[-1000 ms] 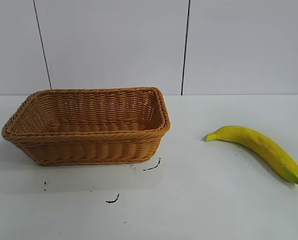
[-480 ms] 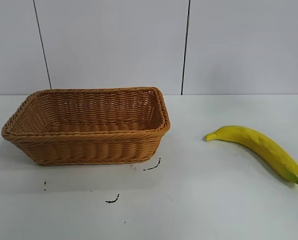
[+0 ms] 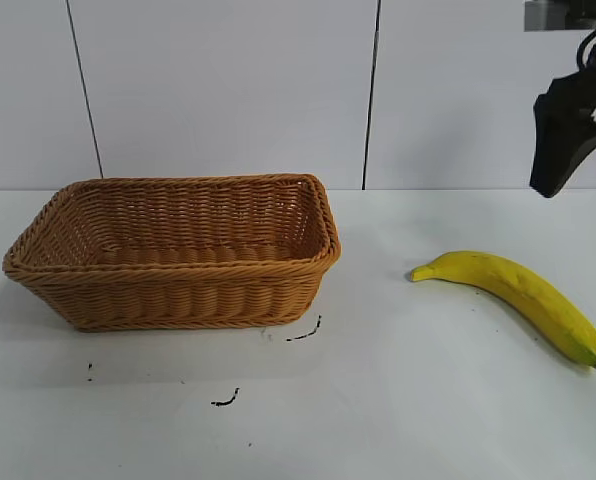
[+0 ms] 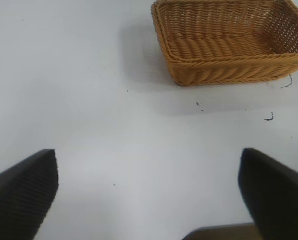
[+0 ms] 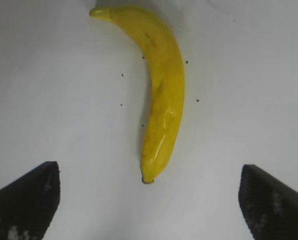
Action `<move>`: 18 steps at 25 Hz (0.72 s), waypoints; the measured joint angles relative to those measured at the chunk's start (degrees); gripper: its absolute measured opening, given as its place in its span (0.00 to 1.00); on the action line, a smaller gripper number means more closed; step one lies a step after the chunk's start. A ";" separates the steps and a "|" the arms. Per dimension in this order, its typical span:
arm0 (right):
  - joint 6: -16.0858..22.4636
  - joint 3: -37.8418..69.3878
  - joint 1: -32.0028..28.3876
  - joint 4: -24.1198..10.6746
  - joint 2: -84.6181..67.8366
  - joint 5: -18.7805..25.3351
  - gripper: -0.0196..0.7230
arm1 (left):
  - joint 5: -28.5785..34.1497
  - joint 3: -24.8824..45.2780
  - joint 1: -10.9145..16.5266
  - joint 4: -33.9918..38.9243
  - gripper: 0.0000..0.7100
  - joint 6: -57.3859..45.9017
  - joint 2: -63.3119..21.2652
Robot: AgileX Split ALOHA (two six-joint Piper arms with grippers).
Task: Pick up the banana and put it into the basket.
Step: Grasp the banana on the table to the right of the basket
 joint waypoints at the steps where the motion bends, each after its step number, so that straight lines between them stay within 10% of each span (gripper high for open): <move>1: -0.29 0.00 0.00 0.06 1.02 -1.19 0.96 | 0.00 0.00 0.00 0.00 0.98 0.00 0.00; 18: -0.82 -0.07 0.00 0.03 17.45 -10.70 0.96 | 0.00 0.00 0.00 0.00 0.98 0.00 0.00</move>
